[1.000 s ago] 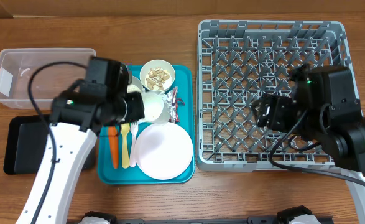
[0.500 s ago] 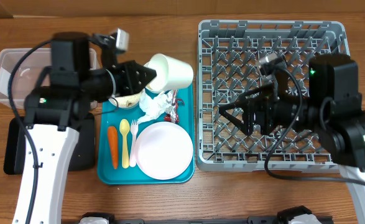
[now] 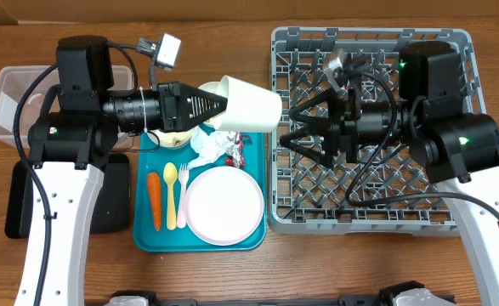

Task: Sort waste into correct bins and load items into the dishwasher rack
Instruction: 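Lift the white cup and carry it toward the right gripper, then grasp the white cup with the right gripper and release the left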

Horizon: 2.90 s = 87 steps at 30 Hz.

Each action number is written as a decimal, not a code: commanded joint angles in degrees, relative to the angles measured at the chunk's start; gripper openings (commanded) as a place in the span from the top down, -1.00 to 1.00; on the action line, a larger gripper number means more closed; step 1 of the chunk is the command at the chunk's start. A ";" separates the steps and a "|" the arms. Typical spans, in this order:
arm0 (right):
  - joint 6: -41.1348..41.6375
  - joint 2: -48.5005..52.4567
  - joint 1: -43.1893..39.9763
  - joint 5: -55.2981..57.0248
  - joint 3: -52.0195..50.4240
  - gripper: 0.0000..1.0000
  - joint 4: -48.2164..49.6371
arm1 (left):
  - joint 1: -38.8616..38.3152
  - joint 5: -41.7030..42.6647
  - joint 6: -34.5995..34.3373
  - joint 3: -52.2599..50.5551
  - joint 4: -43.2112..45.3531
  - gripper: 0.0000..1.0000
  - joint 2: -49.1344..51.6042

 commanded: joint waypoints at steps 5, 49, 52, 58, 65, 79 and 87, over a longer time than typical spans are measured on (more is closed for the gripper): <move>-7.13 -0.44 -0.09 -7.93 1.20 -0.65 2.14 | -2.69 3.23 -0.17 1.36 0.37 0.92 0.11; -7.30 -0.35 -0.15 -3.80 1.20 -0.79 4.20 | -9.92 -1.29 0.26 1.36 1.14 0.92 0.09; -7.23 -0.35 -0.13 -4.24 1.20 -0.67 3.91 | -9.92 -2.93 0.26 1.36 1.16 0.92 0.09; -6.95 -0.35 -0.15 -3.50 1.20 -0.49 1.11 | -9.51 -5.88 0.24 1.36 1.27 0.92 0.09; -4.70 -0.35 -0.15 1.97 1.20 -0.24 -0.31 | -9.18 -7.93 0.22 1.36 1.40 0.89 0.09; 8.96 -0.50 -0.17 19.37 1.27 0.05 -0.15 | -7.78 -13.29 0.26 1.36 -0.02 -0.41 0.07; 17.92 -3.13 -4.96 33.92 1.27 0.05 -5.86 | -5.03 -36.54 6.56 1.36 -14.38 -0.54 0.07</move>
